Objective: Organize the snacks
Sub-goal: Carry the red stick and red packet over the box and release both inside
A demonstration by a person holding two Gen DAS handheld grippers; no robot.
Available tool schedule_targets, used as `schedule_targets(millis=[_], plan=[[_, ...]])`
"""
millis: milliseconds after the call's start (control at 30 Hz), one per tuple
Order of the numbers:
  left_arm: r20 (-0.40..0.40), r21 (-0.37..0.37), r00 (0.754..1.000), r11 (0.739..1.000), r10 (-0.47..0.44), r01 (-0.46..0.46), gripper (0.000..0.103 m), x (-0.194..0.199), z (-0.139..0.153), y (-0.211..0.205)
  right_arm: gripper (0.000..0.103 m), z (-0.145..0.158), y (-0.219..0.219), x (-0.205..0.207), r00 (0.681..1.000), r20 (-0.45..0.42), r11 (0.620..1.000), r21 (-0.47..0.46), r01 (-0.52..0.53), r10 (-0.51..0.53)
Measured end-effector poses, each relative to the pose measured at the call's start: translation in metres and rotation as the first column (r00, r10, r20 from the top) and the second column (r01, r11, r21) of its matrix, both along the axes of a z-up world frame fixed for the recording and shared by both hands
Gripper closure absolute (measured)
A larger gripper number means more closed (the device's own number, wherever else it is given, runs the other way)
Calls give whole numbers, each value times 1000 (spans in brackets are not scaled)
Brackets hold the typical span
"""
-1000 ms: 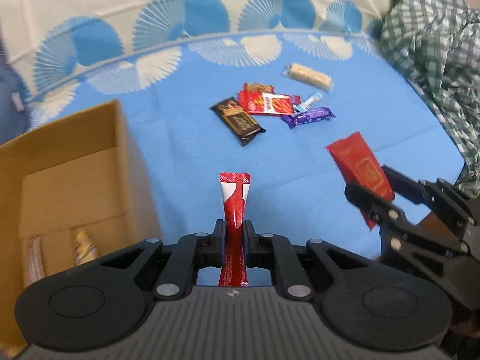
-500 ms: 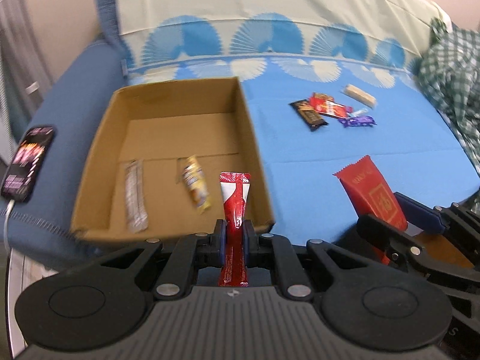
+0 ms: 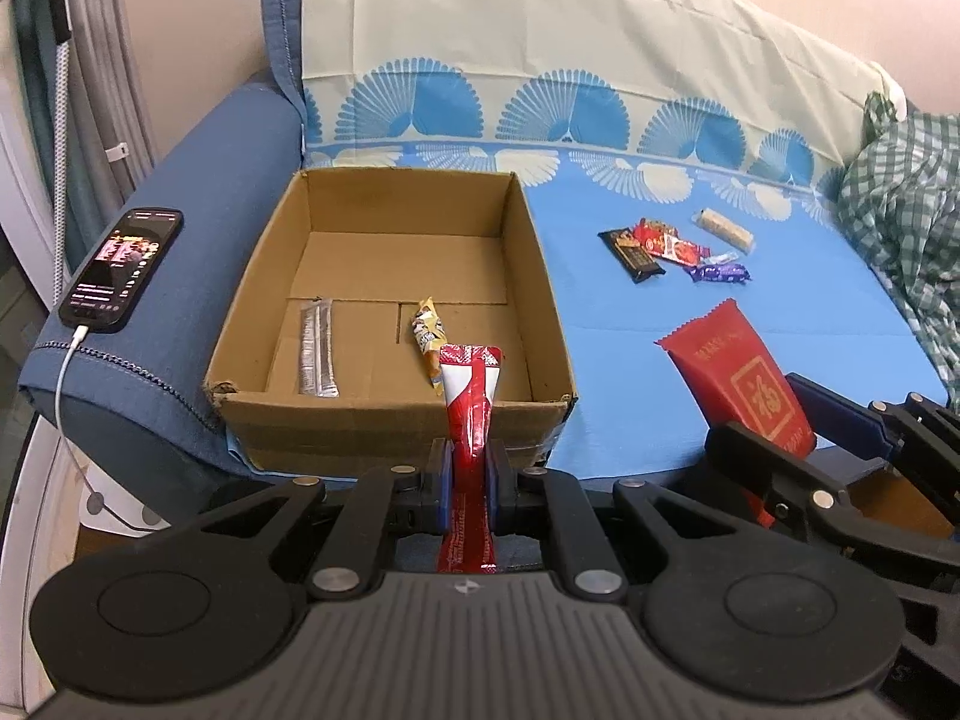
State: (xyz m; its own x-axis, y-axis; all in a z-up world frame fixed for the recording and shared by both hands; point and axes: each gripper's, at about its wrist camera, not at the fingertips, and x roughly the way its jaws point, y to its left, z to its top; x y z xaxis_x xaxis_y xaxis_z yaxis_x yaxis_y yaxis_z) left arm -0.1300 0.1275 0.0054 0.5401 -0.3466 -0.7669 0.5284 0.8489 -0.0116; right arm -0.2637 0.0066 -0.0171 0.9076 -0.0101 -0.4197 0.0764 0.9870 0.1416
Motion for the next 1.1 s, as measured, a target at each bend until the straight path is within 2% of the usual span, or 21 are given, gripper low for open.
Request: schedule_targets(millis=[533,1100], plan=[[18,-37,1000,999,17,-16,91,-8,5,13,55,5,12,-5,1000,2,999,-39,-10,10],[-13,-32,998,998,55,-55,91,15,-3,20,55,-1,9,19,998,-63,999,-31,-21,19]])
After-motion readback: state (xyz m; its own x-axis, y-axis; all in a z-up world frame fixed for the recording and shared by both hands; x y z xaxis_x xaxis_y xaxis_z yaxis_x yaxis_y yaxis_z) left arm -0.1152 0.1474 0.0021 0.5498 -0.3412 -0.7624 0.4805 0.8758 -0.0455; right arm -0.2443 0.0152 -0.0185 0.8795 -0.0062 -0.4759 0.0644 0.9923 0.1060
